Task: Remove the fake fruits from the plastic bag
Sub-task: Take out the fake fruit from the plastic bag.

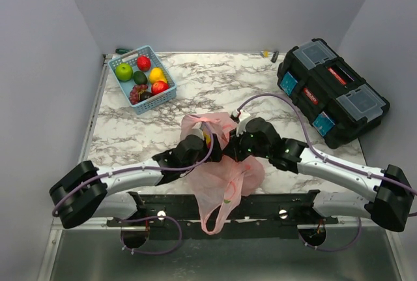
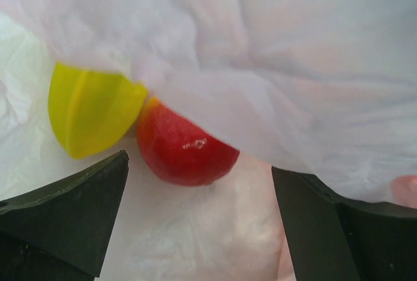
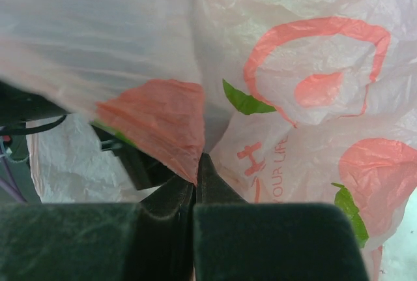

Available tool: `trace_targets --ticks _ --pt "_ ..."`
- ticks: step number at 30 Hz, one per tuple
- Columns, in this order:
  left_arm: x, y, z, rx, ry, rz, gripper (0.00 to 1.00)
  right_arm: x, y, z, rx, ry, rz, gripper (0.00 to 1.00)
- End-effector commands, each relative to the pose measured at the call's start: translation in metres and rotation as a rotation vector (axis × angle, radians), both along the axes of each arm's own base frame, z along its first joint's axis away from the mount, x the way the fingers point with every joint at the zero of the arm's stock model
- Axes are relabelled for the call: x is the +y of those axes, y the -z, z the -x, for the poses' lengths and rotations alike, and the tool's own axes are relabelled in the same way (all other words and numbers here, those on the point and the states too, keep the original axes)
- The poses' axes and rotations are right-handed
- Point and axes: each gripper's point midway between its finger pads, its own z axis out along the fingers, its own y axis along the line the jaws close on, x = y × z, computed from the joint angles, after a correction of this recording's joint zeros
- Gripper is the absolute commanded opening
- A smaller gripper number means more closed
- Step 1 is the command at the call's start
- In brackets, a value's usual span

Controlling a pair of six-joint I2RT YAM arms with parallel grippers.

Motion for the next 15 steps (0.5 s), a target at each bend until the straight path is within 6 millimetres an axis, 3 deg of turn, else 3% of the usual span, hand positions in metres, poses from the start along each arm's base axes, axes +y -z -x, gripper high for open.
trace_targets --ticks 1,8,12,15 --pt "-0.008 0.000 -0.026 -0.012 -0.084 -0.063 0.91 0.005 -0.017 -0.001 -0.008 -0.004 -0.032 0.01" --pt "-0.025 0.029 -0.042 0.046 -0.095 -0.127 0.86 -0.004 -0.012 0.002 -0.001 0.019 -0.021 0.01" --pt "-0.033 0.037 -0.045 0.048 -0.063 -0.135 0.71 -0.013 -0.004 0.003 -0.002 0.045 -0.012 0.01" --pt "-0.037 0.035 -0.045 0.045 -0.035 -0.130 0.53 -0.018 -0.001 0.005 0.001 0.052 -0.004 0.01"
